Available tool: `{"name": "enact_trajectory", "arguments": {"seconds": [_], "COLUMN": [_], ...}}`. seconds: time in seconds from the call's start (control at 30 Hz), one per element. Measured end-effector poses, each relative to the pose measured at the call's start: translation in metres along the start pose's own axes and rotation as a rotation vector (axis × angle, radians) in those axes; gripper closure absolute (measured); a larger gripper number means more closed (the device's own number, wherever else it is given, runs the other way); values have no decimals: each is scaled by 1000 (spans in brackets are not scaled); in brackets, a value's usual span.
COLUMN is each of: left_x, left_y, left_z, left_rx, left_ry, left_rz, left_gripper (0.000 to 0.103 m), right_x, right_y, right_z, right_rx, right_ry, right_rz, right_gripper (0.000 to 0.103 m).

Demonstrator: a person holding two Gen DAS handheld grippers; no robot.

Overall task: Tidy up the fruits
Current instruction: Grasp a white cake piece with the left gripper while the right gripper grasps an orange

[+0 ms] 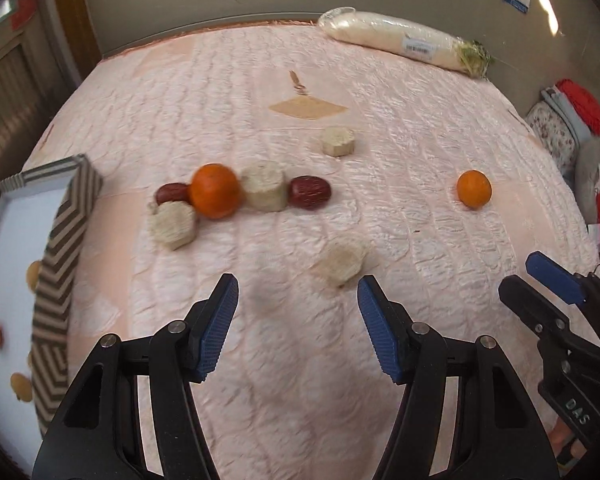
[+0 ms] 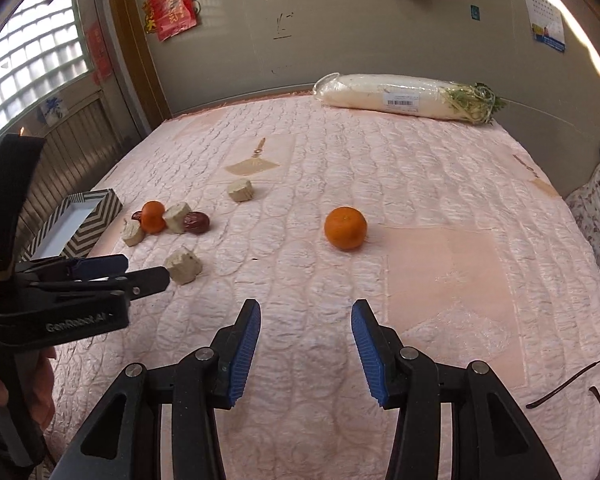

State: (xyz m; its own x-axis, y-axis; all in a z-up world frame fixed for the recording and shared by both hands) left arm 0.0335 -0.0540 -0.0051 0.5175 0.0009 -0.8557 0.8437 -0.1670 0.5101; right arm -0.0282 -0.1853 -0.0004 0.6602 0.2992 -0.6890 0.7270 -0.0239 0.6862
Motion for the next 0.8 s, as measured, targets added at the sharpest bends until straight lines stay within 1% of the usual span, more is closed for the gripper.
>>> {"name": "enact_trajectory", "arguments": {"seconds": [0.13, 0.2, 0.27, 0.33, 0.37, 0.43, 0.5, 0.8], "left_x": [9, 9, 8, 10, 9, 6, 6, 9], "left_y": [4, 5, 5, 5, 5, 4, 2, 2], "left_z": [6, 7, 7, 7, 8, 12, 14, 10], "left_rx": [11, 17, 18, 11, 16, 44, 60, 50], "left_ry": [11, 12, -4, -54, -63, -55, -62, -100], "left_rz": [7, 31, 42, 29, 30, 40, 41, 32], "left_gripper": [40, 41, 53, 67, 69, 74, 77, 77], "right_x": [1, 3, 7, 13, 16, 20, 24, 41], "right_y": [2, 5, 8, 12, 15, 19, 23, 39], "right_z": [5, 8, 11, 13, 14, 17, 19, 29], "right_rx": [-1, 0, -4, -11, -14, -12, -13, -12], "right_ry": [-1, 4, -3, -26, -35, -41, -53, -85], "right_rz": [2, 3, -1, -5, -5, -3, -14, -31], "right_gripper": [57, 57, 57, 57, 57, 57, 57, 56]}}
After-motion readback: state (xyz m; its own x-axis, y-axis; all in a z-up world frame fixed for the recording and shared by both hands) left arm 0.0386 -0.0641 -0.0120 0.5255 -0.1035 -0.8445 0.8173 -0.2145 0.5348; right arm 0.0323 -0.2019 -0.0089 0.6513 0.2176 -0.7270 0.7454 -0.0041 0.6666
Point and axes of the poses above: each gripper's, at about its wrist camera, not at the fingertips, and x roughly the way its jaws point, z to its right, y to its top, the point moved 3 cm from there along x, roughly the way its jaws point, and after that the axes turned 8 degrees about y, right-handed, at the moved point
